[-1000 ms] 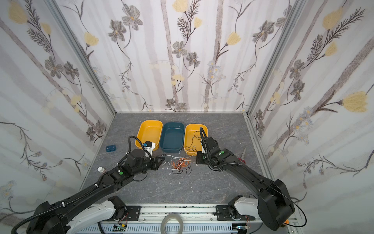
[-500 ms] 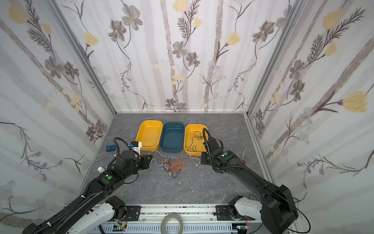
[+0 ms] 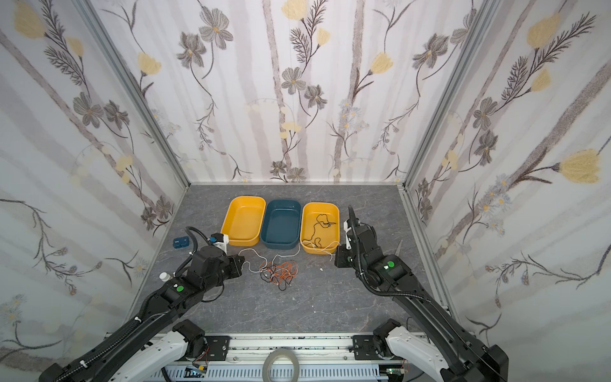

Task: Untangle the cables
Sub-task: 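Pull the white cable out of the tangle with the right gripper while left holds, then lift the white cable with the right gripper and carry it over the teal tub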

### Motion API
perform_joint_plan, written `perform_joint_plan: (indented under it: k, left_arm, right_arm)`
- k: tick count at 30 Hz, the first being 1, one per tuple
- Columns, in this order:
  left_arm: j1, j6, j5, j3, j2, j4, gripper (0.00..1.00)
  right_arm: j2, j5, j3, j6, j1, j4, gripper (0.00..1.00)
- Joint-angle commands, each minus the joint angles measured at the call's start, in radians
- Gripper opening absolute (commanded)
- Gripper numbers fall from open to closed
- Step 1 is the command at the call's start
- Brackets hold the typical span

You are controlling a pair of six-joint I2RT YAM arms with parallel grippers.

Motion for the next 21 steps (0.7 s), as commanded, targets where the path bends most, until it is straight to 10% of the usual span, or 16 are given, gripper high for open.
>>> perform_joint_plan:
  k: [1, 21]
  left_arm:
    - [0.004, -0.013, -0.038, -0.008, 0.002, -0.002, 0.00]
    - [0.044, -0.066, -0.053, -0.082, 0.028, -0.008, 0.00]
  right_arm:
    - [-0.055, -0.052, 0.013, -0.057, 0.000, 0.044, 0.00]
    - [-0.008, 0.119, 0.203, -0.056, -0.318, -0.045, 0.00]
